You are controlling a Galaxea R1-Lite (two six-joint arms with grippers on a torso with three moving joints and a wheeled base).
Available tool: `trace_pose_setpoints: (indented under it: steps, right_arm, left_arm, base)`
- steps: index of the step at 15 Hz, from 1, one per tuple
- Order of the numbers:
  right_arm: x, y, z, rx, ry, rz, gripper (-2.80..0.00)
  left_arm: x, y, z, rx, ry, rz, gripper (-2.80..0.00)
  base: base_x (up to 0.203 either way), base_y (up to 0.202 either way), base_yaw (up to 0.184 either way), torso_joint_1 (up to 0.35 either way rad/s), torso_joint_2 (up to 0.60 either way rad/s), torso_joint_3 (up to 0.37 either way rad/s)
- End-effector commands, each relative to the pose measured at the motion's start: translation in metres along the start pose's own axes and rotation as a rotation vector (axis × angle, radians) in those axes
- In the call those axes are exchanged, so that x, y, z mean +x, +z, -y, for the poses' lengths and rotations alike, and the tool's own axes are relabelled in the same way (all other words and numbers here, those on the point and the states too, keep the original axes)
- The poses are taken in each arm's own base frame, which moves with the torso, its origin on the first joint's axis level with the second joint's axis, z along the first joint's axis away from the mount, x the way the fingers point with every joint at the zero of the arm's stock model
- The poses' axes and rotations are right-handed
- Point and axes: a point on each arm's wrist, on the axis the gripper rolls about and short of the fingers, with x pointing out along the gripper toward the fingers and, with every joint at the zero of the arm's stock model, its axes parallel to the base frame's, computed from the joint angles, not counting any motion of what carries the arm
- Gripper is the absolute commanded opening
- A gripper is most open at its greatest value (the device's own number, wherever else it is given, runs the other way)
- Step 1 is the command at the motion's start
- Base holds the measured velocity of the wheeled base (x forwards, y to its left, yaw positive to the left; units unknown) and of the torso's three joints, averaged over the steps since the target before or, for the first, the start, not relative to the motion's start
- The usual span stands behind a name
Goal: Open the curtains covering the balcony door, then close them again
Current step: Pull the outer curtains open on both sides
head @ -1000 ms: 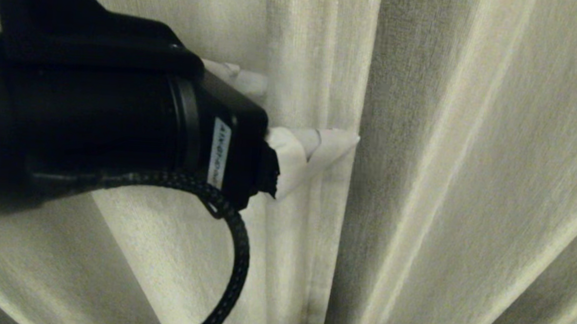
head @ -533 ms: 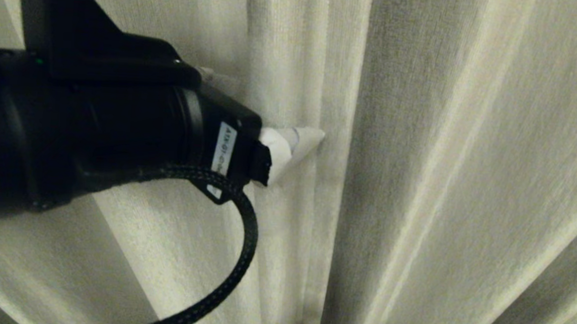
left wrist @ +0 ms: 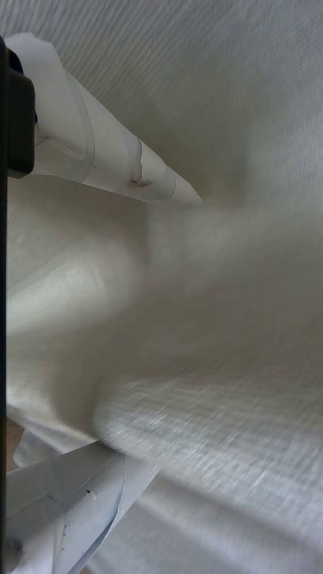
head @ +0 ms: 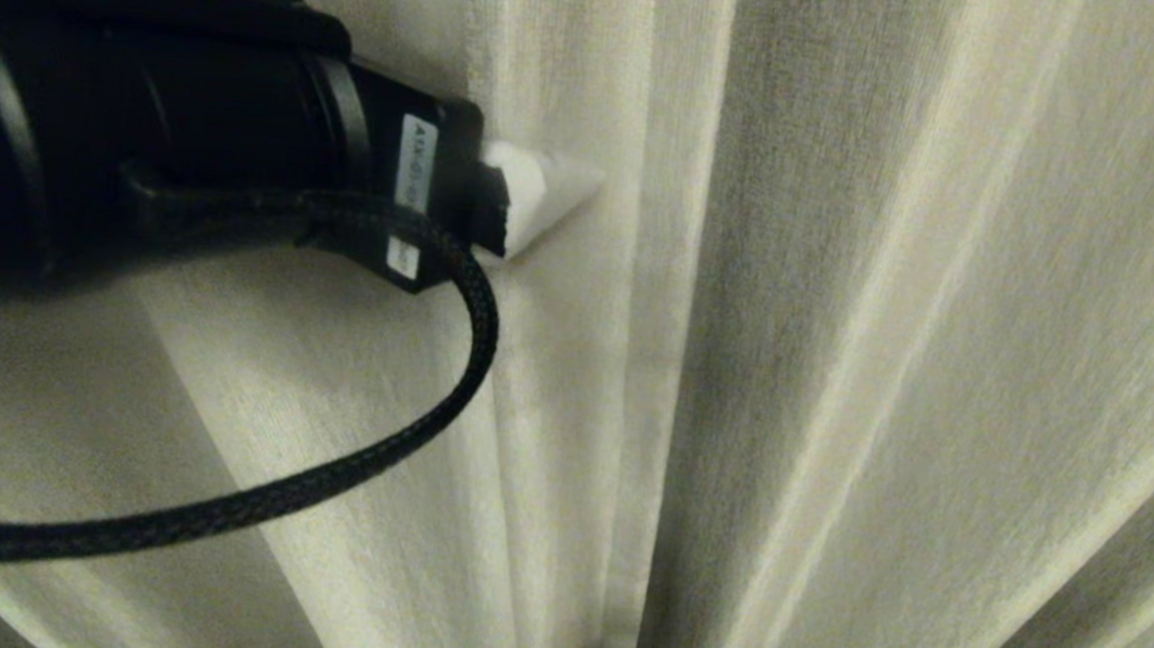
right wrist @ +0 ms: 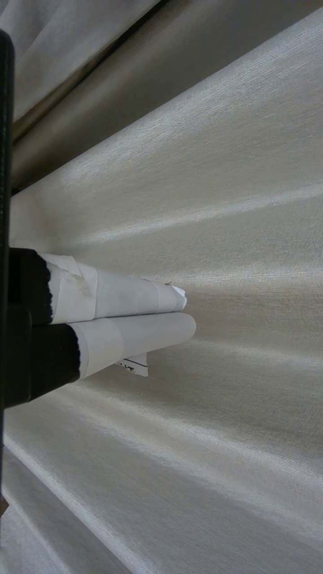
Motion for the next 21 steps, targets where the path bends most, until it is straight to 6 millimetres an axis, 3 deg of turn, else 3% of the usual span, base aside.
trace_pose_setpoints:
  steps: [1,9,21]
  right_arm:
    - [0.0,0.0,0.0,0.0,0.0,0.001,-2.8]
    - [0.0,0.0,0.0,0.0,0.0,0.001,-2.8]
    - [0.0,0.0,0.0,0.0,0.0,0.001,-2.8]
  left_arm:
    - [0.009,-0.001,0.0,0.002,0.02,-0.011,0.0]
    - [0.046,-0.014,0.003,-0.016,0.083,-0.046,0.0]
    - [0.067,-0.016,0.006,-0.042,0.121,-0.017,0.0]
  base:
    - [0.0,0.0,0.0,0.0,0.0,0.0]
    - [0.0,0.0,0.0,0.0,0.0,0.0]
    - [0.0,0.0,0.0,0.0,0.0,0.0]
